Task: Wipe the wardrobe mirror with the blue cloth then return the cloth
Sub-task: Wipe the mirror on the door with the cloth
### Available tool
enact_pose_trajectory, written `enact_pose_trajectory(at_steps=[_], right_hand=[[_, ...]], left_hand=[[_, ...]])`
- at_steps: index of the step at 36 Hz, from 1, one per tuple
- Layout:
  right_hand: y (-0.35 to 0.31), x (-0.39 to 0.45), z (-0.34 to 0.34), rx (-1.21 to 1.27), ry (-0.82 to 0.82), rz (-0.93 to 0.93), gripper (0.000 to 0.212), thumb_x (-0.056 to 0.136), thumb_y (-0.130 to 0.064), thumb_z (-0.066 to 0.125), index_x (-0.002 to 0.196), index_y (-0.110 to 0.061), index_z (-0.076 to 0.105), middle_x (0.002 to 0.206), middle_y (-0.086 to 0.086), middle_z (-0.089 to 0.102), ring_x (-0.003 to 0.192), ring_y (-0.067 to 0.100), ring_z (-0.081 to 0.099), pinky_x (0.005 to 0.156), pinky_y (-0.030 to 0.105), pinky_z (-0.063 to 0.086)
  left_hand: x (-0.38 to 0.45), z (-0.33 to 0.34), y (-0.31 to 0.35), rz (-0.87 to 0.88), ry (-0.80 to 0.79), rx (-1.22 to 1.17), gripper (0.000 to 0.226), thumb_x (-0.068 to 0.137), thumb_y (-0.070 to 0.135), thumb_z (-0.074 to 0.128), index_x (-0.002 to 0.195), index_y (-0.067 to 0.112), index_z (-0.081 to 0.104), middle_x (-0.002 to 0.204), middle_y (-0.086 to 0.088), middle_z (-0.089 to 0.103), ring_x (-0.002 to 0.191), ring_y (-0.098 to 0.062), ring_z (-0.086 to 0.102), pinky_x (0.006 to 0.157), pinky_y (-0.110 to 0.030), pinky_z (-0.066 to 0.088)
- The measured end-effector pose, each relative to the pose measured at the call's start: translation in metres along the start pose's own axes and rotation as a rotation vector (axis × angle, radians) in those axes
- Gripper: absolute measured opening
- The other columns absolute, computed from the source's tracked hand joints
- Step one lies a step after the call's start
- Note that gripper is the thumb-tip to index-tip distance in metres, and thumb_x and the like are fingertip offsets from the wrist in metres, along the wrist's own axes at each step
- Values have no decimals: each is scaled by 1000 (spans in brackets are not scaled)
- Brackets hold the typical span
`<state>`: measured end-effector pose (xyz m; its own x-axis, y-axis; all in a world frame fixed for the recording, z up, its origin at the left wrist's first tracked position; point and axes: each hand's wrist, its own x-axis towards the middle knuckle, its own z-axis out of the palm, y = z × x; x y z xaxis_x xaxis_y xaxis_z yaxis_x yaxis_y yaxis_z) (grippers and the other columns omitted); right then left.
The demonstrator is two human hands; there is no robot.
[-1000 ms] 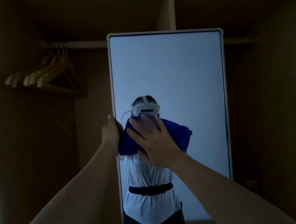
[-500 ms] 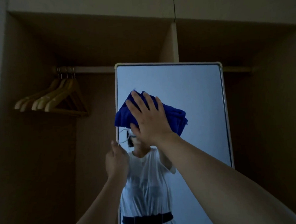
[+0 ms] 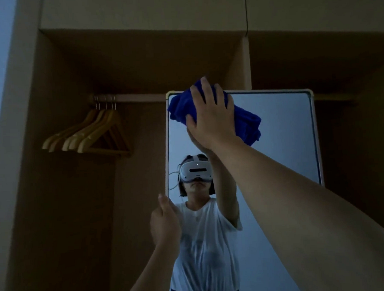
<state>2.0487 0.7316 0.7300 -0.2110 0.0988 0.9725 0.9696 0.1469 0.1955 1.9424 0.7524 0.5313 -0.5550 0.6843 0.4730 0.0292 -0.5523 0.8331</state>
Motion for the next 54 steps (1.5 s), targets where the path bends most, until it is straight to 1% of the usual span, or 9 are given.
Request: enact_pose_trajectory(at_steps=[6, 22, 27, 31, 41, 45, 47, 50, 54], right_hand=[[21, 0, -4, -1, 44, 17, 64, 91, -44, 43, 148, -20, 23, 158, 7, 13, 141, 35, 18, 111, 54, 19], [135, -45, -15, -41, 146, 494, 63, 92, -47, 39, 146, -20, 25, 156, 8, 20, 139, 33, 24, 110, 51, 26], [150, -77, -17, -57, 154, 602, 63, 92, -47, 40, 146, -18, 26, 156, 9, 20, 137, 34, 26, 109, 50, 27], [146, -108, -16, -60, 140, 641, 63, 92, -46, 41, 146, -19, 26, 156, 9, 19, 136, 34, 27, 108, 49, 27], [105, -202, -4, -68, 28, 640, 61, 92, -44, 41, 144, -15, 31, 151, 10, 31, 125, 37, 39, 97, 50, 40], [93, -232, -9, 15, -31, 625, 54, 92, -40, 46, 139, -14, 38, 140, 8, 45, 113, 33, 47, 87, 45, 48], [89, -241, -14, 70, -34, 623, 50, 91, -39, 48, 135, -15, 41, 131, 6, 52, 104, 28, 50, 78, 38, 47], [81, -251, -19, 155, -10, 645, 46, 91, -39, 51, 130, -16, 43, 117, 3, 59, 94, 22, 54, 65, 28, 37], [72, -262, -25, 267, -16, 667, 40, 92, -39, 51, 124, -16, 45, 110, 1, 61, 90, 19, 57, 63, 26, 39]], left_hand=[[-1, -2, -2, 56, 13, -3, 54, 98, 48, 29, 61, 14, 50, 62, -9, 56, 60, -22, 54, 66, -36, 44], [-6, 1, -3, 183, 89, 25, 53, 99, 46, 28, 57, 19, 43, 54, -3, 47, 51, -16, 44, 55, -28, 35], [-6, 0, -4, 175, 93, 43, 56, 99, 48, 26, 60, 15, 48, 58, -9, 55, 56, -22, 54, 60, -34, 43], [-3, 0, -6, 153, 107, 67, 57, 98, 51, 24, 66, 14, 52, 66, -13, 58, 65, -30, 58, 66, -39, 45], [-18, -12, 8, 66, -6, 10, 50, 99, 47, 24, 73, 15, 53, 74, -7, 55, 76, -25, 55, 76, -38, 43], [-36, -19, 12, 73, -55, -10, 39, 100, 36, 29, 74, 18, 51, 72, -1, 52, 72, -18, 51, 62, -30, 39], [-51, -21, 10, 117, -71, 19, 29, 100, 31, 32, 91, 14, 55, 83, -3, 56, 85, -24, 54, 70, -32, 43], [-73, -21, 4, 186, -22, 217, 36, 97, 25, 39, 130, 12, 47, 129, -12, 51, 121, -30, 43, 102, -41, 35], [-110, -20, 7, 349, 101, 310, 34, 90, 10, 48, 124, 14, 52, 127, -10, 49, 113, -26, 43, 91, -37, 36]])
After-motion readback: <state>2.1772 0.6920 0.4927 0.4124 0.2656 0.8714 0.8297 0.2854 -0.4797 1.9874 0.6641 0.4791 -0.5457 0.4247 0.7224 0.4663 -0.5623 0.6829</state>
